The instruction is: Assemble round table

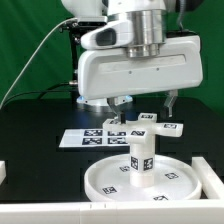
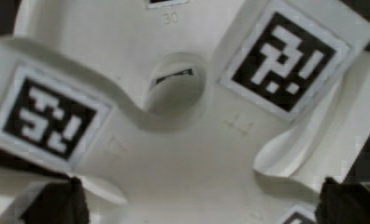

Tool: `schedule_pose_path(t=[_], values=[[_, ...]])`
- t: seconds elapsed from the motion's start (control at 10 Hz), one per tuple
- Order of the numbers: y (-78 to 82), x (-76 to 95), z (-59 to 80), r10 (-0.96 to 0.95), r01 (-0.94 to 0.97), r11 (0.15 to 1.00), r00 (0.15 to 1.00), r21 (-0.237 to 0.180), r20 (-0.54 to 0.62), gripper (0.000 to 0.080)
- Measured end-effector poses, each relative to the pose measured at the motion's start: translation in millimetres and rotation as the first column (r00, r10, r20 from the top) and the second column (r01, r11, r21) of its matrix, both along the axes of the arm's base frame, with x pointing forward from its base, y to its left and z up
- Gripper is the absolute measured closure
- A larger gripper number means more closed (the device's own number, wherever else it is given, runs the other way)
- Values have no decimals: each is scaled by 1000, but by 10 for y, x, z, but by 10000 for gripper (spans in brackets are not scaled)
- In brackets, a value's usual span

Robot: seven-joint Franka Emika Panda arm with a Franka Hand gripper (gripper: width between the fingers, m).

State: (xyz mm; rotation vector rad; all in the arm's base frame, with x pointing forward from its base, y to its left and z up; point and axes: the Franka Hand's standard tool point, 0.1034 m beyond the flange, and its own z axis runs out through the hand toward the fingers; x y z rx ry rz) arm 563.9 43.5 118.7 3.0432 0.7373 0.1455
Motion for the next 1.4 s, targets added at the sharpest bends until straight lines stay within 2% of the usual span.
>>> schedule_pose_path(t=[0.1, 0.4, 1.0, 1.2, 1.3, 1.4], values=[[-15, 6, -18, 71, -71, 997, 997, -11, -1, 150], [-19, 0, -31, 49, -49, 999, 999, -10, -4, 150], [-38, 9, -179, 31, -31, 999, 999, -17, 5, 150], [-39, 8, -179, 21, -21, 1000, 1000, -16, 5, 159], [-40, 5, -181, 3, -3, 1000, 1000, -15, 3, 318], [-41, 3, -181, -22, 22, 1000, 1000, -12, 3, 318]])
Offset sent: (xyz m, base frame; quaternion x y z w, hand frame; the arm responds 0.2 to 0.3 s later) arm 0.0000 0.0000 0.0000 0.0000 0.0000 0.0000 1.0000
